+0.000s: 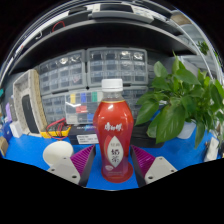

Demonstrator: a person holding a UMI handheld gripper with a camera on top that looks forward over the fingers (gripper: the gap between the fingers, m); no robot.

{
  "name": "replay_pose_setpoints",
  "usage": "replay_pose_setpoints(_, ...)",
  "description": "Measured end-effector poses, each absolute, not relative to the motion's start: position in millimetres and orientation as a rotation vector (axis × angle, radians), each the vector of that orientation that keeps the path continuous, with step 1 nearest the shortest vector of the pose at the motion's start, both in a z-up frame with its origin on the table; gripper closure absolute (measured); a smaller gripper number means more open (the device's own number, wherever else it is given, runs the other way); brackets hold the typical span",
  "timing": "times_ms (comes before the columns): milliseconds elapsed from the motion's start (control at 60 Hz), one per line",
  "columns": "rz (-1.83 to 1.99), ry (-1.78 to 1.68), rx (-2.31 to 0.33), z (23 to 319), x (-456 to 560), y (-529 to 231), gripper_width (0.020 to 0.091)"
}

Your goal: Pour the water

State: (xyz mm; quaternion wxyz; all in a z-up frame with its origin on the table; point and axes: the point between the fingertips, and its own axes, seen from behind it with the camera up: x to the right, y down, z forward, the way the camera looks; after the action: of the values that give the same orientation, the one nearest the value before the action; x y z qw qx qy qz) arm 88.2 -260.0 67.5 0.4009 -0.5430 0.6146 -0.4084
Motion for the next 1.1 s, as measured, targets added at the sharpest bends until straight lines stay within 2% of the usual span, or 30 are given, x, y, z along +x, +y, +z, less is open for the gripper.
replay_pose_setpoints(167,-1.018,1.615,-1.340,71.3,39.0,-253.7,0.0388)
replay_pose_setpoints(283,-1.003,1.637,-1.387,86.5,-5.2,-235.0,0.0384)
replay_pose_setpoints(500,-0.979,1.630,-1.471,141.4,-70.4,-177.5,0.0389)
replay_pose_setpoints(717,-0.989,1.575,-1.409,204.9,-100.0,-135.2,0.0386)
replay_pose_setpoints(850,-0.989,1.528,-1.428,225.6,-106.7,-113.3,0.0386)
replay_pose_setpoints(1100,-1.018,1.509,-1.444,245.1,-112.6,-104.9,0.0388)
